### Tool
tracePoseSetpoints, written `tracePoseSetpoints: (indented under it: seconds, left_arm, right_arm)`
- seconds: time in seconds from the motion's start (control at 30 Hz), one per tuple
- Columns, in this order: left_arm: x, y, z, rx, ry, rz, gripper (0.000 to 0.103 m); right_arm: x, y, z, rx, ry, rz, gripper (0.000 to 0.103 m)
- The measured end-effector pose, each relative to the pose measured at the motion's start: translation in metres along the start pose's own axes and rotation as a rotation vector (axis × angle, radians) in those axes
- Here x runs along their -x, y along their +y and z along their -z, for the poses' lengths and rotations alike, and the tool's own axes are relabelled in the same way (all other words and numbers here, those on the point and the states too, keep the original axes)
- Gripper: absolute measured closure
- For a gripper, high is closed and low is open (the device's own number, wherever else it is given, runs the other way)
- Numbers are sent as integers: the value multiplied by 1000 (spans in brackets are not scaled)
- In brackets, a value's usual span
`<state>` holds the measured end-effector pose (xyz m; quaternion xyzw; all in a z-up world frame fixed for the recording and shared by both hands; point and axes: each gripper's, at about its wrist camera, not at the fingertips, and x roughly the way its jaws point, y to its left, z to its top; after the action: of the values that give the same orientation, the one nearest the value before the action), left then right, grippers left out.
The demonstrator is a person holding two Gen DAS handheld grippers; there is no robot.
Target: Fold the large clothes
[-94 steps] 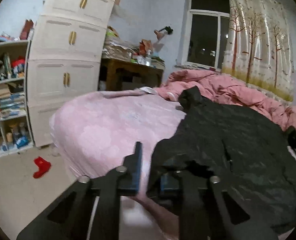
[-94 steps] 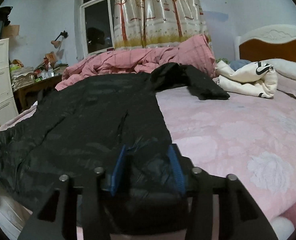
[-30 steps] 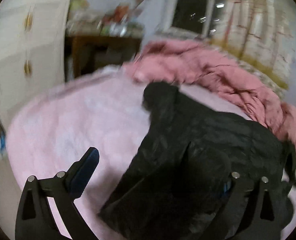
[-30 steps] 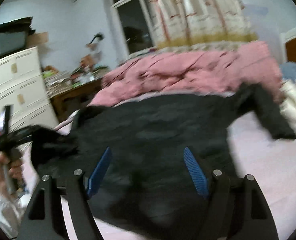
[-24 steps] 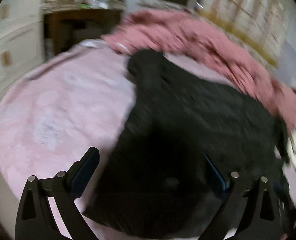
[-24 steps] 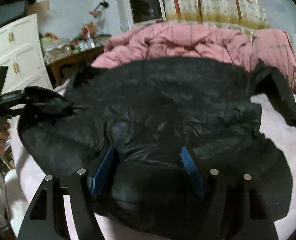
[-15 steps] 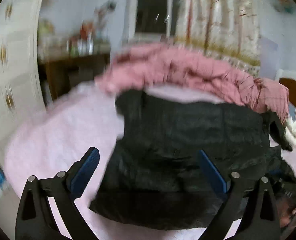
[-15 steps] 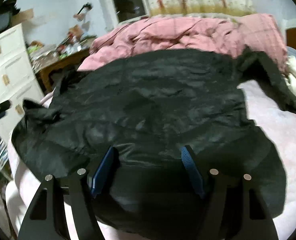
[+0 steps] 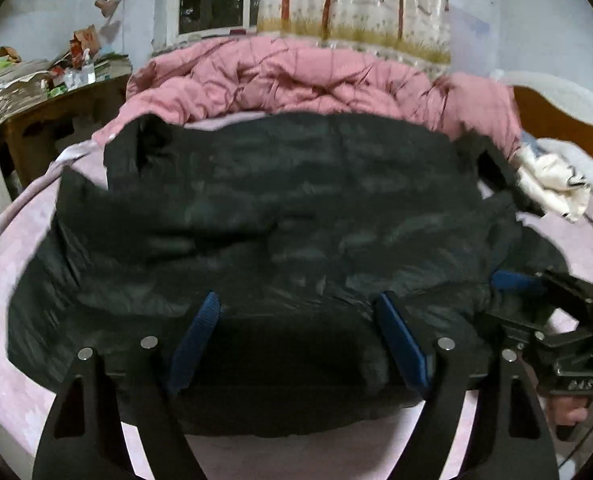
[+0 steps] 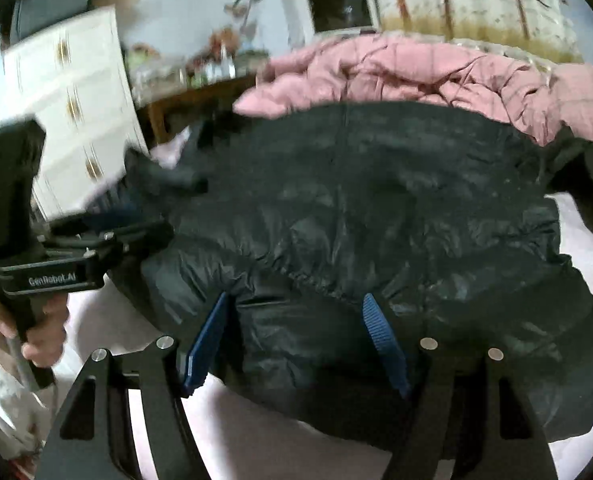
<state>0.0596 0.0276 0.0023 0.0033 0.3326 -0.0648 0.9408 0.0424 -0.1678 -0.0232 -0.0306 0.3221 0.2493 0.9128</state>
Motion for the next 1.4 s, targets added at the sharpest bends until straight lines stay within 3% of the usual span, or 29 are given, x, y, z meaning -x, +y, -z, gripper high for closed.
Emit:
tracePoseSetpoints:
  seconds: [0.2,0.33,0.4,0.43,0.47,0.53,0.6,0.73,0.77,0.83,0.93,1.03,1.1,1.17,1.27,1.33,1.4]
  left_arm:
    - [-25,-6,15,-16,5,-44,22]
    - [-2,2,9,-15,-74,-3,24]
    - [-4,6,-4,-35,-57,-42,24]
    - [-9,9,-10,-38,-32,-72,24]
    - [-17,16,-18,-29,2,-98,33]
    - [-32,35,-28,1,43,-82,50]
    - [-48,61,-34,62,92,-154,65]
    - [-58,112,-37,181,114,-192,66]
    - [-59,125,-37,209,114,-190,75]
    - [-57,142,-35,251,114,-215,77]
    - [-40,153,-33,266,53,-286,77]
    - [-12,150,-29,265,-22,-261,77]
    - [11,132,-22,239,-62,-170,77]
    - [28,112,-14,186,-80,-67,83]
    - [39,69,-2,109,-78,39,84]
    - [40,39,1,63,-81,107,84]
    - [38,10,4,11,-102,127,84]
  right_arm:
    - [-5,0,-1,7,25,23,31]
    - [12,2,-6,0,-93,43,31]
    - [16,3,-18,-10,-120,31,41]
    - [11,3,-27,-17,-93,28,59]
    - [3,3,-36,-26,-57,13,72]
    - [-16,1,-44,-41,16,-21,81]
    - [-34,-4,-48,-51,66,33,84]
    - [-52,-31,-43,-76,126,221,84]
    - [-49,-41,-42,-104,128,263,84]
    - [-39,-55,-41,-121,116,314,84]
    - [-25,-79,-38,-132,108,442,84]
    - [-1,-109,-29,-232,55,510,84]
    - [18,-112,-26,-264,1,481,84]
    - [38,-102,-25,-269,-59,313,84]
    - [50,-61,-25,-200,-120,82,84]
    - [50,-26,-23,-130,-145,10,84]
    - [43,10,-19,-74,-143,-25,84]
